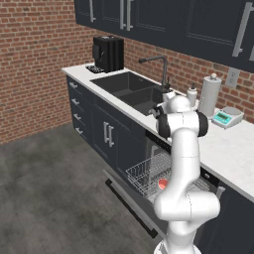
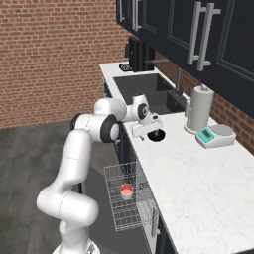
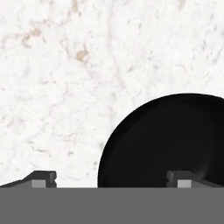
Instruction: Pick up the cup and bowl from the counter, place them in the dishwasher, and close the dishwasher door.
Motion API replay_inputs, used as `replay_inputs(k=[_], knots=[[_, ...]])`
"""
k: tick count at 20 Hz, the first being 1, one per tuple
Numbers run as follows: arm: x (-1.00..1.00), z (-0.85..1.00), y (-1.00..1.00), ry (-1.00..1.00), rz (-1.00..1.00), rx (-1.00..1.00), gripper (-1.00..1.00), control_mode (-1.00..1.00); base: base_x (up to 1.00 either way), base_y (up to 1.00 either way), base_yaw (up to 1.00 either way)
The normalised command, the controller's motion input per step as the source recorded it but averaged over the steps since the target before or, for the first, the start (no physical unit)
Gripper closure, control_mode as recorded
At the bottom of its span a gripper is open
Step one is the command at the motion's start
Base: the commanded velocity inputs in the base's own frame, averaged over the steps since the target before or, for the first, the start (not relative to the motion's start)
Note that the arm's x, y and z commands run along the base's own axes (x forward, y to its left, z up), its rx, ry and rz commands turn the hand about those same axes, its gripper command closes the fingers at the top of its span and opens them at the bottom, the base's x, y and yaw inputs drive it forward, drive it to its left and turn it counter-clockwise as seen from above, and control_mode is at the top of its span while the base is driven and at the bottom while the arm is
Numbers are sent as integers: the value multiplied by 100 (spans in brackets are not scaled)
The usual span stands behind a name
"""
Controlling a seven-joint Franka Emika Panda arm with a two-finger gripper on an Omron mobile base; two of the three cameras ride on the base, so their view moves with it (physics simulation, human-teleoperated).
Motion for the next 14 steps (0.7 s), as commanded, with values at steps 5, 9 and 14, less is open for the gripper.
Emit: replay_inputs(k=[5,9,14], knots=[[25,-13,-3,-7,5,0,-100,-100,0,0,0],[13,-14,-1,-2,5,0,-100,-100,0,0,0],[-1,-10,0,0,1,0,100,-100,0,0,0]])
